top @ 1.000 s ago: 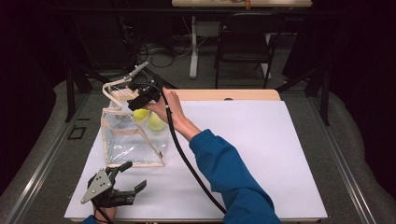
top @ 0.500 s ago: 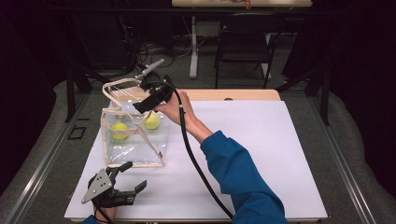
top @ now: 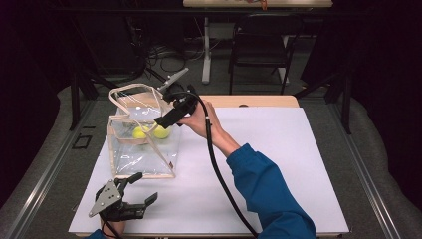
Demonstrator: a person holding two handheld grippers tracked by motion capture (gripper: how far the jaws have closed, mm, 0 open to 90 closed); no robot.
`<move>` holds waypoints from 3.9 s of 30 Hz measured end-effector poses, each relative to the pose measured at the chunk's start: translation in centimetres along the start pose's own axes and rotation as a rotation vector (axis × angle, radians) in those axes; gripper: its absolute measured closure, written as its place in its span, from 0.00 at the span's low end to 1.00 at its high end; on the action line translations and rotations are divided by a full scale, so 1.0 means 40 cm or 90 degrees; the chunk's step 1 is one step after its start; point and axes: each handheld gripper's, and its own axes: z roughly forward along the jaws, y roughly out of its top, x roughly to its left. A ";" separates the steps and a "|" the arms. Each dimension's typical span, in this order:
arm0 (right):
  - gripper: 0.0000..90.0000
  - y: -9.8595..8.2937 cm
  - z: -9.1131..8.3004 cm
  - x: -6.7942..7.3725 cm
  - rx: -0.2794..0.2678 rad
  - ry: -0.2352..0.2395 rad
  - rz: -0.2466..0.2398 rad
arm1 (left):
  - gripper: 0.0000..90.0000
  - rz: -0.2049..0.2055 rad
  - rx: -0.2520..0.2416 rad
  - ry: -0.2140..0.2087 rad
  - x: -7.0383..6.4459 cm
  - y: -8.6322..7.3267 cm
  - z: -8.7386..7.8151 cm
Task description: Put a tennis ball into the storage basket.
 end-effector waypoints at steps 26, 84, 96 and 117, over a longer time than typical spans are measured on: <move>0.00 -0.122 -0.070 -0.025 0.018 0.033 0.026 | 0.18 0.000 0.002 -0.001 -0.001 0.000 0.003; 0.00 -0.412 -0.177 -0.001 0.064 -0.003 0.034 | 0.18 -0.002 0.002 -0.001 -0.001 0.000 0.003; 0.00 -0.475 -0.218 0.005 0.064 -0.020 0.043 | 0.18 -0.001 0.001 0.001 -0.002 0.000 0.003; 0.00 -0.593 -0.254 0.026 0.055 -0.045 0.071 | 0.18 0.004 0.008 0.001 -0.002 0.001 0.004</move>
